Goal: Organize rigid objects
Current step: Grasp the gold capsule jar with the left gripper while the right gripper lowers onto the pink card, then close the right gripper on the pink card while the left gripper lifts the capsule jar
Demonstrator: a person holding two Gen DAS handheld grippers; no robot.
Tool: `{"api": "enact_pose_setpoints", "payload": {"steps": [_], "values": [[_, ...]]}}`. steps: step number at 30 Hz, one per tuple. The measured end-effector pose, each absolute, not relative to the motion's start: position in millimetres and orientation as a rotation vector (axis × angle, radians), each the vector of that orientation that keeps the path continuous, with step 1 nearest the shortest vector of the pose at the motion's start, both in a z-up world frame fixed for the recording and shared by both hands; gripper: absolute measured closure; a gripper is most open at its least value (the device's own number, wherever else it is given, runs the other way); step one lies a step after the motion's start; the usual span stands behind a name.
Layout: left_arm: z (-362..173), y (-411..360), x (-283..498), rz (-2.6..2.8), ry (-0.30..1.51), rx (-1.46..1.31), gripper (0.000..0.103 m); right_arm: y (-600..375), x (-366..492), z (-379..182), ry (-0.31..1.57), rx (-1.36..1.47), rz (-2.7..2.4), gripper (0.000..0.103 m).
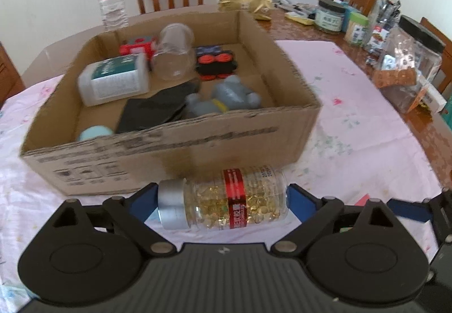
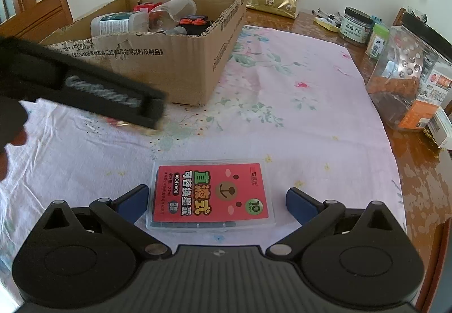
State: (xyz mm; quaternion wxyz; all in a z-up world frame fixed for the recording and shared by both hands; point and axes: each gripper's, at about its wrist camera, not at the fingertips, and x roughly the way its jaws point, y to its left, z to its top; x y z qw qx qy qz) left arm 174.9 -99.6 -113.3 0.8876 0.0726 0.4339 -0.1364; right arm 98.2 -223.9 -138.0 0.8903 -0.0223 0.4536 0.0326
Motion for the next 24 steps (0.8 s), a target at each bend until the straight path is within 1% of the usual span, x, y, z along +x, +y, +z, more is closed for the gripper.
{"api": "enact_pose_setpoints", "payload": {"steps": [9, 20, 24], "values": [[-113.4, -71.0, 166.9, -0.238, 0.904, 0.153, 0.007, -212.9, 97.6, -138.1, 0.949, -0.045, 0.067, 0.0], [-120.4, -75.2, 170.2, -0.214, 0.911, 0.158, 0.007, -212.1, 102.3, -138.6, 0.942, -0.049, 0.083, 0.0], [-123.2, -76.5, 171.2, -0.206, 0.915, 0.159, 0.007, -211.3, 101.4, -137.5, 0.936, -0.05, 0.078, 0.004]]}}
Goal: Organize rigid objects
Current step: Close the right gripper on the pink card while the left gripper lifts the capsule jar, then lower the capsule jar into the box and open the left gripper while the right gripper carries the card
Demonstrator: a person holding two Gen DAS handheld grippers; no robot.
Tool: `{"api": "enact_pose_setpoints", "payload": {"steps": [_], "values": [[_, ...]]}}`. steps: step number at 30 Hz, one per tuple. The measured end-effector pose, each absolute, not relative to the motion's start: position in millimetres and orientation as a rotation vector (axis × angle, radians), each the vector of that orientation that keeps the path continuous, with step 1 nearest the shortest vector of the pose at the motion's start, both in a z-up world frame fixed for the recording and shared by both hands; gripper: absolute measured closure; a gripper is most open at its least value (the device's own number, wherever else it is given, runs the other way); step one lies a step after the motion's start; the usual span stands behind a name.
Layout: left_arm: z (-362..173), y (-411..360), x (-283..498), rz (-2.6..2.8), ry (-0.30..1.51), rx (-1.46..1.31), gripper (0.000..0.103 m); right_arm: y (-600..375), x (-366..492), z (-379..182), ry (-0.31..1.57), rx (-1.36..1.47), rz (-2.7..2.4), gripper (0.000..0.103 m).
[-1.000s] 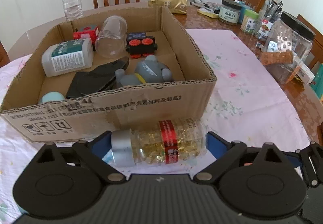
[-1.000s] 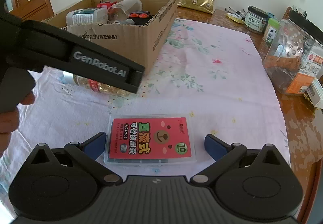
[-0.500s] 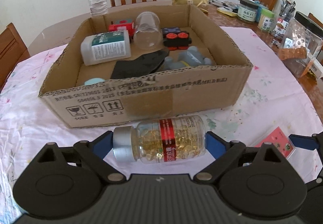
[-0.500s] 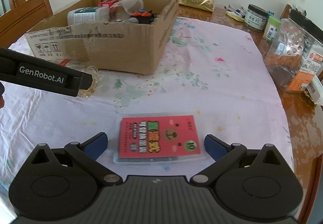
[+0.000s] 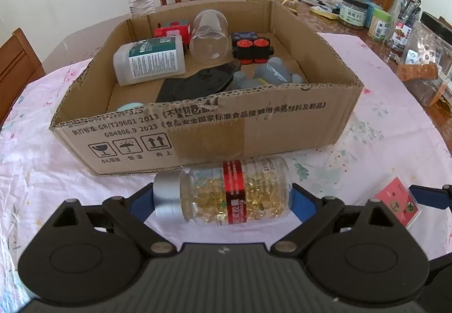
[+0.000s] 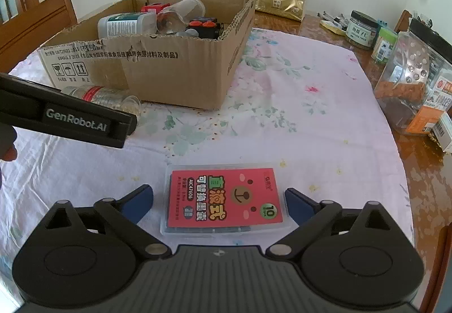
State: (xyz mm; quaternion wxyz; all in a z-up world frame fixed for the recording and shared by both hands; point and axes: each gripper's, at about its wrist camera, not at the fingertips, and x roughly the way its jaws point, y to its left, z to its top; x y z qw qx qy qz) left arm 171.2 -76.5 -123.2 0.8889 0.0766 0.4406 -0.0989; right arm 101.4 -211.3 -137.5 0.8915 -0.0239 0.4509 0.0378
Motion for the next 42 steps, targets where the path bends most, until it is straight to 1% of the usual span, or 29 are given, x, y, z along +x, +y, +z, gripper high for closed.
{"api": "enact_pose_setpoints", "payload": {"steps": [2, 3, 14, 23, 28, 34, 42], "values": [[-123.7, -76.7, 171.9, -0.203, 0.917, 0.158, 0.007, -211.2, 101.0, -136.3, 0.933, -0.049, 0.075, 0.009], [-123.6, -76.8, 172.1, -0.202, 0.917, 0.158, 0.007, -211.4, 100.7, -135.5, 0.933, -0.05, 0.077, 0.01], [-123.0, -77.4, 176.6, -0.227, 0.922, 0.186, 0.008, -212.5, 103.8, -133.1, 0.961, -0.06, 0.096, 0.011], [-112.3, -71.5, 171.4, -0.342, 0.97, 0.28, 0.008, -217.1, 105.7, -128.2, 0.995, -0.056, 0.117, 0.011], [-95.0, -64.2, 165.6, -0.407, 0.982, 0.333, 0.008, -228.1, 109.5, -116.0, 1.014, -0.037, 0.146, 0.011], [-62.3, -56.9, 159.9, -0.482, 0.973, 0.356, 0.008, -231.2, 114.2, -91.1, 1.005, -0.072, 0.218, 0.011], [-20.5, -52.1, 176.8, -0.486, 0.874, 0.342, 0.008, -228.5, 131.8, -47.3, 0.935, -0.109, 0.32, 0.011]]}}
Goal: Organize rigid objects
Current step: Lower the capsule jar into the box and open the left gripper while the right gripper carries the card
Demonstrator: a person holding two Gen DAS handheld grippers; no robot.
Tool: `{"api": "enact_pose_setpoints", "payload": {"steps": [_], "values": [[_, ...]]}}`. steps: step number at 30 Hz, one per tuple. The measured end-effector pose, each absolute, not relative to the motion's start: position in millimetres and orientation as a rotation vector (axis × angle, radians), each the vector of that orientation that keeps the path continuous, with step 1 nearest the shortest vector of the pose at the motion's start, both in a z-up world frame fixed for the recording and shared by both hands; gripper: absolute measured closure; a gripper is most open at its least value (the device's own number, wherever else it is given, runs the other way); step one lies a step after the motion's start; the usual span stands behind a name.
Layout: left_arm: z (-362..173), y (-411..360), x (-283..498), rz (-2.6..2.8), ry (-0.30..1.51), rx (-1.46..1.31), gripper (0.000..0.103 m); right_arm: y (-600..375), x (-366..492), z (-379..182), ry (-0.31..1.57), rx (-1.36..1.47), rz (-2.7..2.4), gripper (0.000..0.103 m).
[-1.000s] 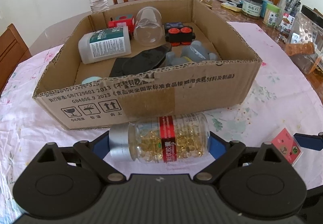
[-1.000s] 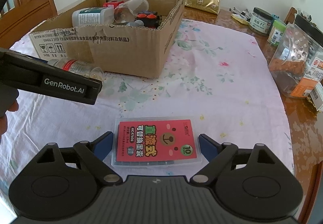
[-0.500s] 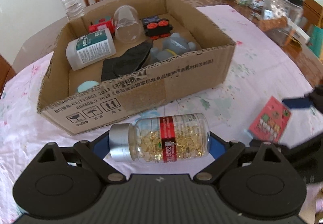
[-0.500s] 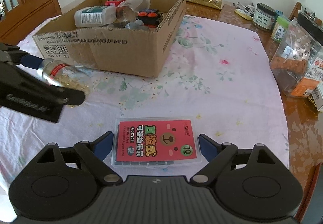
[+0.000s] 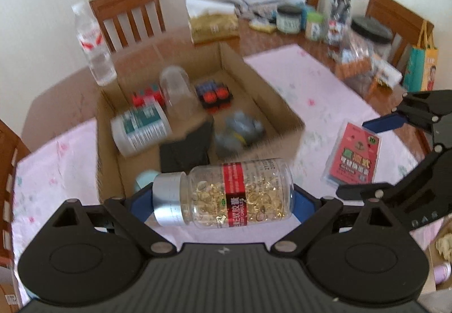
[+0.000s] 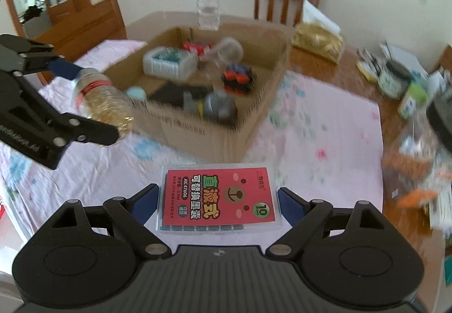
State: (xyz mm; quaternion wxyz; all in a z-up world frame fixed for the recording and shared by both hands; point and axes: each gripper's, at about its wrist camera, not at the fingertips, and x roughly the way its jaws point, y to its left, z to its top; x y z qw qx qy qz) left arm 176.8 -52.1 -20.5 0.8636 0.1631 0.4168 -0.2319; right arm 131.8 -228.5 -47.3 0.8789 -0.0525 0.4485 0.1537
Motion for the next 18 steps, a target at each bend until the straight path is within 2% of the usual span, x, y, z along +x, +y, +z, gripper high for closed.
{"api": "enact_pose_setpoints", "payload": {"steps": [6, 18], "values": [[-13.8, -57.9, 217.9, -0.452, 0.832, 0.323, 0.008, -224.9, 158.4, -23.0, 0.877, -0.123, 0.365, 0.011], [-44.4, -72.6, 279.2, -0.399, 0.842, 0.256, 0.008, -231.6, 196.5, -10.8, 0.839, -0.184, 0.343, 0.011]]}}
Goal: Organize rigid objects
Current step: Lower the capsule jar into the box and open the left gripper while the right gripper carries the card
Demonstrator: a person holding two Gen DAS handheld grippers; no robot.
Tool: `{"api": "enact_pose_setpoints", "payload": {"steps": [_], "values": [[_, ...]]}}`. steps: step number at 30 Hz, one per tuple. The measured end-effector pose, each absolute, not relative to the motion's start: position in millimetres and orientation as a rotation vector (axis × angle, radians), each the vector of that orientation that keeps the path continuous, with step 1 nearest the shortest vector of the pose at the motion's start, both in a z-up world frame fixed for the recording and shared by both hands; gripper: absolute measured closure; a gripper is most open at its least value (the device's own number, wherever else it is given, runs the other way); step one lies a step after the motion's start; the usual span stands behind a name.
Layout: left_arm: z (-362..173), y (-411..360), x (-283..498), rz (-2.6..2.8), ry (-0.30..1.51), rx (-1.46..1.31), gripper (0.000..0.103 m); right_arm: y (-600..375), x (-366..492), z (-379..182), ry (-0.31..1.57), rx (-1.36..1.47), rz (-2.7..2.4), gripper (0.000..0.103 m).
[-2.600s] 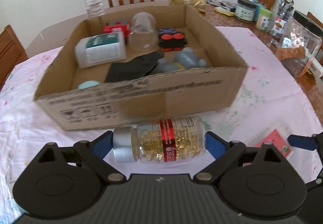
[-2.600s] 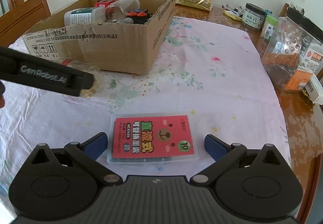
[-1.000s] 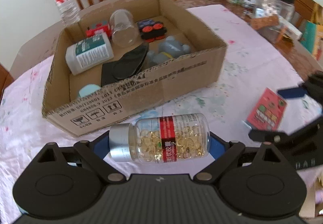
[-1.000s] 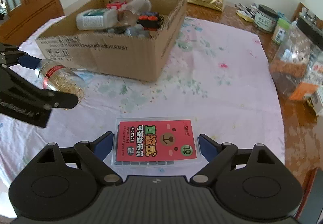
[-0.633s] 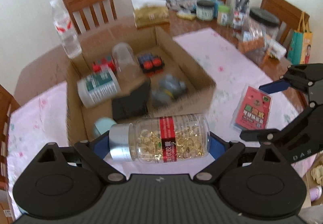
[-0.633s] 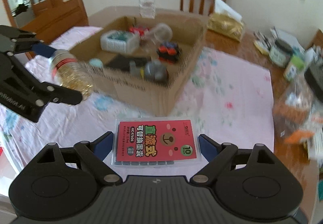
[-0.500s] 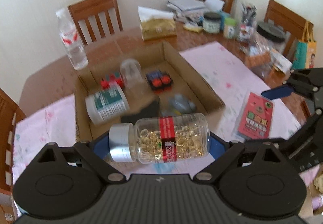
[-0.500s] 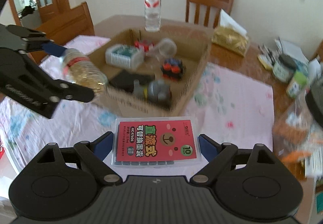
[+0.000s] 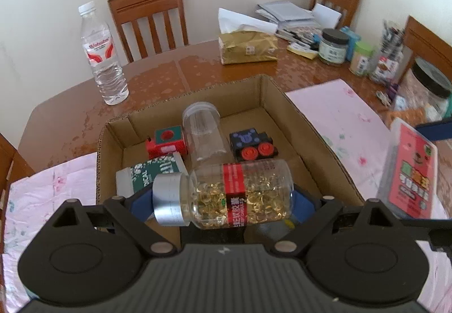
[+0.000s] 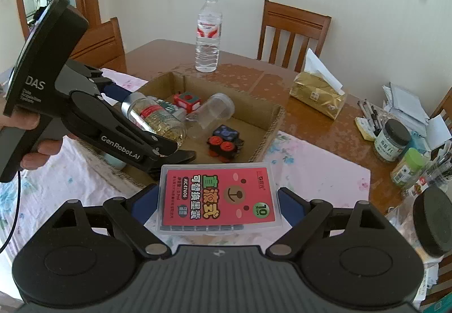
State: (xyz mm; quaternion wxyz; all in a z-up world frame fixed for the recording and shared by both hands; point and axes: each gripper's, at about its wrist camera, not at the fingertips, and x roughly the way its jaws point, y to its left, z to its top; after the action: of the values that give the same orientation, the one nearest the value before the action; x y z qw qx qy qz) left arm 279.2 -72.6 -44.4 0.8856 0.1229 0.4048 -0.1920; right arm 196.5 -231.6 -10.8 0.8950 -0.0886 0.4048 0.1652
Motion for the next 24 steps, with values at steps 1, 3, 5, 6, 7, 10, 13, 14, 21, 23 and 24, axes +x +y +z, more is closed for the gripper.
{"api": "enact_pose_setpoints", "payload": {"steps": [1, 3, 5, 6, 7, 10, 13, 14, 21, 23, 24], "values": [[-45.2, -72.9, 281.4, -0.393, 0.836, 0.239, 0.008, -232.7, 199.4, -10.8, 0.839, -0.187, 0.338, 0.011], [-46.9, -72.6, 286.8, -0.38, 0.833, 0.198, 0.008, -234.3, 203.7, -11.5, 0.842, -0.194, 0.332, 0.011], [-47.3, -72.7, 289.1, -0.379, 0.815, 0.164, 0.008, -235.8, 208.7, -12.9, 0.844, -0.198, 0.327, 0.011], [-46.8, -73.4, 289.6, -0.376, 0.805, 0.162, 0.008, -236.4, 211.2, -13.5, 0.846, -0.198, 0.325, 0.011], [-46.3, -74.2, 290.2, -0.369, 0.8, 0.165, 0.008, -237.3, 214.7, -14.2, 0.848, -0.198, 0.322, 0.011], [-42.9, -72.9, 290.2, -0.351, 0.794, 0.169, 0.008, -238.1, 223.2, -15.1, 0.85, -0.194, 0.317, 0.011], [-37.5, -66.1, 286.5, -0.335, 0.789, 0.171, 0.007, -236.3, 233.5, -15.2, 0.846, -0.201, 0.321, 0.011], [-35.9, -63.8, 284.2, -0.326, 0.785, 0.179, 0.007, -235.8, 236.5, -15.1, 0.843, -0.201, 0.324, 0.011], [-24.6, -42.3, 256.6, -0.26, 0.769, 0.195, 0.004, -228.0, 270.4, -14.0, 0.827, -0.194, 0.349, 0.011], [-21.6, -36.1, 246.8, -0.245, 0.753, 0.186, 0.003, -225.7, 281.5, -14.4, 0.824, -0.189, 0.359, 0.011], [-20.3, -34.1, 242.4, -0.234, 0.749, 0.184, 0.003, -224.4, 287.7, -15.1, 0.826, -0.186, 0.362, 0.011]]}}
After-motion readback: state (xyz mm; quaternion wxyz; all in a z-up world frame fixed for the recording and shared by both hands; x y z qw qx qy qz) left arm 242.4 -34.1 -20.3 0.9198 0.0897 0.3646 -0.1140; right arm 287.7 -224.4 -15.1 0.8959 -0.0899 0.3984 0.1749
